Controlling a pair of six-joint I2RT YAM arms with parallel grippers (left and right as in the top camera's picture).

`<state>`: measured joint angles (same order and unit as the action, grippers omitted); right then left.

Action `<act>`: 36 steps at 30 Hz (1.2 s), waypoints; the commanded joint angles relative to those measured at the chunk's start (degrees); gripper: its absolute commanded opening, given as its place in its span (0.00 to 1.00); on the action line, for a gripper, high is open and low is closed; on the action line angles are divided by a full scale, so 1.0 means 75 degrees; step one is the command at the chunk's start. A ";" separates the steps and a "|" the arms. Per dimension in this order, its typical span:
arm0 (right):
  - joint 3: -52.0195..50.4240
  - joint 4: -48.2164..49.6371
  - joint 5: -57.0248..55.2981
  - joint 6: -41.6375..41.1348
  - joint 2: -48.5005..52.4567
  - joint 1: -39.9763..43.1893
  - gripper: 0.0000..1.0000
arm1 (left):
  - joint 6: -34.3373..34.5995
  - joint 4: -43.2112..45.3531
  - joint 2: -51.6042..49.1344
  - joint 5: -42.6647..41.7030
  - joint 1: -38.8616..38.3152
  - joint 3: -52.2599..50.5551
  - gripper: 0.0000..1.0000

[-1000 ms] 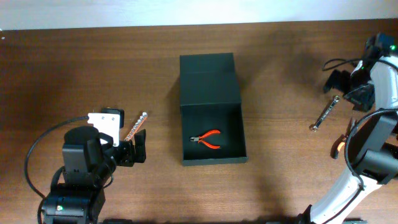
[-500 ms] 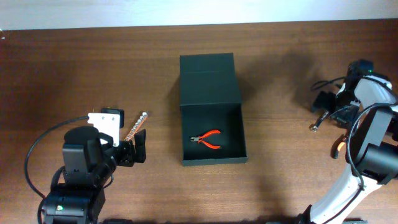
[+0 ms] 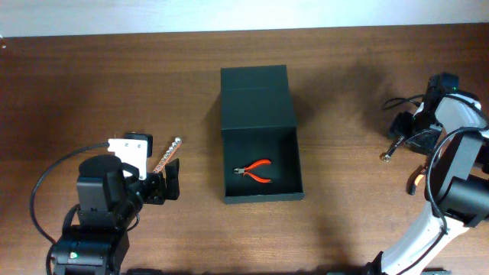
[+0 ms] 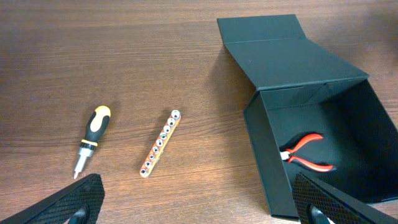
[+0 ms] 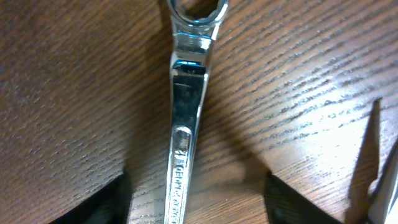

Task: Pack container
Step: 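Move the right gripper to the chrome wrench and grasp it, then carry the wrench into the box and release it beside the cutters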

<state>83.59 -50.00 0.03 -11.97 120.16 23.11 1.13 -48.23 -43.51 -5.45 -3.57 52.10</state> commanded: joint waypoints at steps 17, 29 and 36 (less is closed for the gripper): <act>-0.0178 -0.0006 -0.0061 -0.0015 -0.0020 -0.0035 0.15 | -0.0125 0.0160 0.0009 -0.0108 0.0044 0.0140 0.99; -0.0175 -0.0038 -0.0058 -0.0012 -0.0023 -0.0035 0.04 | -0.0125 0.0157 0.0009 -0.0111 0.0041 0.0140 0.99; -0.0172 -0.0093 0.0117 0.0017 -0.0207 -0.0047 0.04 | -0.0125 0.0157 0.0009 -0.0111 0.0041 0.0140 0.99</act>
<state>83.44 -50.11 0.12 -11.86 119.94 23.11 1.13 -47.35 -43.51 -5.63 -3.57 52.10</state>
